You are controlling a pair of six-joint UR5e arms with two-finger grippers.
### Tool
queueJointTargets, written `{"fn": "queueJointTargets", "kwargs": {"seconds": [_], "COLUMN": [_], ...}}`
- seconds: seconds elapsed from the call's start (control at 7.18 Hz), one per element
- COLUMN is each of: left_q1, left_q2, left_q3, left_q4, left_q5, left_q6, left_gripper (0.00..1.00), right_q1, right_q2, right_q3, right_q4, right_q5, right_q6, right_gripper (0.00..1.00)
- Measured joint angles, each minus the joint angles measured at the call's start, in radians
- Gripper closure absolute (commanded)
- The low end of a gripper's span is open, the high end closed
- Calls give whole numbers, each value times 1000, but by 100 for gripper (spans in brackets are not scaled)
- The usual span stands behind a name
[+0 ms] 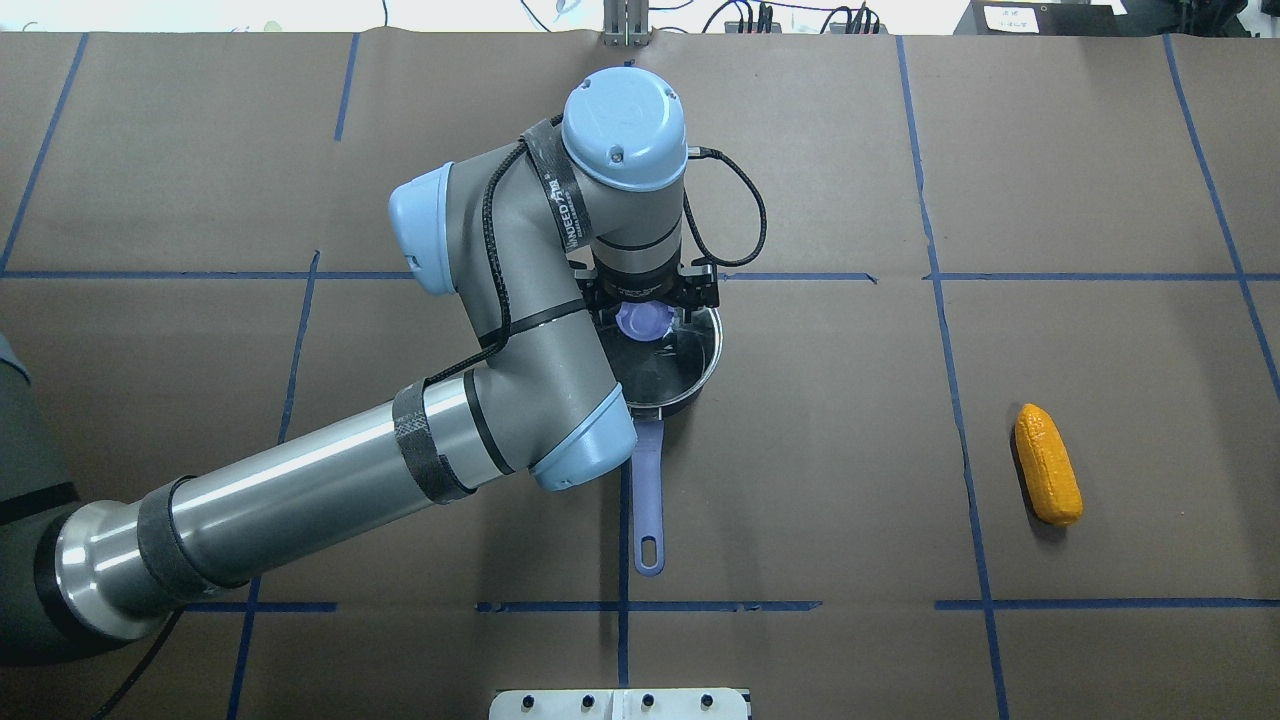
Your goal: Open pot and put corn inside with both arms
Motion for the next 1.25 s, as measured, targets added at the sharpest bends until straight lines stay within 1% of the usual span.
{"fn": "queueJointTargets", "kwargs": {"seconds": [0.28,0.42,0.7,1.25], "left_q1": [4,8,10,8], "left_q2": [2,4,6,59], "left_q3": [29,42,43,-47], "left_q4": [-38,-64,-77,-67], "left_q5": [2,3,2,0], "left_q6": [2,3,1,-3], "left_gripper": [1,8,8,8], "right_q1": [0,0,0,0], "right_q2": [3,7,14,16], "right_q3": [1,1,-1,-3], "right_q4": [-1,-1,-1,-1], "right_q5": [0,0,0,0], "right_q6": [2,3,6,9], "right_gripper": [0,0,0,0]}}
